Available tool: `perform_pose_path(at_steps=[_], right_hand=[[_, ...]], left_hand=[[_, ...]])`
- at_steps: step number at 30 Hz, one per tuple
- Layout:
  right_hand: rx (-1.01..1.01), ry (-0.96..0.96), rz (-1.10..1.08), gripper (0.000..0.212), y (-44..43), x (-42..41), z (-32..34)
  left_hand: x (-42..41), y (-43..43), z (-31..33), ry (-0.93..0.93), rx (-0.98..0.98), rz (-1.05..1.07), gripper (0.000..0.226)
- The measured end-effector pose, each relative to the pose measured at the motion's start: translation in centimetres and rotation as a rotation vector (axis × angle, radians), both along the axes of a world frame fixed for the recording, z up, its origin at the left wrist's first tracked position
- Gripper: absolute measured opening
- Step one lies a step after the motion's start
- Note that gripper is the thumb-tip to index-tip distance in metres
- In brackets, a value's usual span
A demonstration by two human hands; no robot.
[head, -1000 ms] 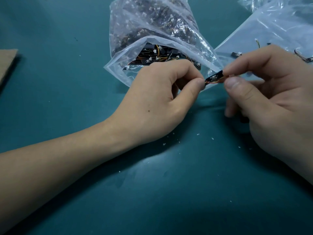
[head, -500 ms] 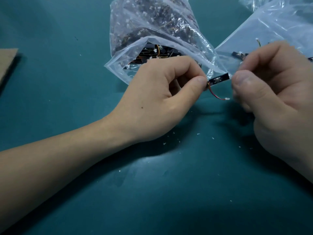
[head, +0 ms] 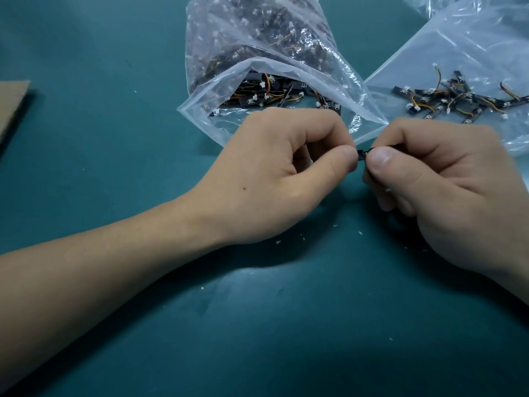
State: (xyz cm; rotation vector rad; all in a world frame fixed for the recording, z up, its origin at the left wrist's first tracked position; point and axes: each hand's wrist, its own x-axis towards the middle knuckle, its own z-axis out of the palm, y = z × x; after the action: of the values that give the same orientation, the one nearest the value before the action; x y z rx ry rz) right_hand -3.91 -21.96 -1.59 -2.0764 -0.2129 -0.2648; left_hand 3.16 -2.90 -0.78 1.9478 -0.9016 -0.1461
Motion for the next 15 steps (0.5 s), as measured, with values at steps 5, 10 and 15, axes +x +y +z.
perform_pose_path(at_steps=[5,10,15], right_hand=[[0.011,0.017,-0.019,0.029,-0.13,0.05,-0.03],[0.001,0.017,-0.017,0.028,0.04,-0.07,-0.01],[-0.037,0.027,-0.004,0.03,0.19,-0.08,0.37]], left_hand=[[-0.03,-0.12,-0.08,-0.027,-0.011,0.02,0.015],[-0.04,-0.04,0.06,-0.033,-0.062,0.019,0.015],[-0.23,-0.08,0.02,-0.087,-0.067,0.029,0.015]])
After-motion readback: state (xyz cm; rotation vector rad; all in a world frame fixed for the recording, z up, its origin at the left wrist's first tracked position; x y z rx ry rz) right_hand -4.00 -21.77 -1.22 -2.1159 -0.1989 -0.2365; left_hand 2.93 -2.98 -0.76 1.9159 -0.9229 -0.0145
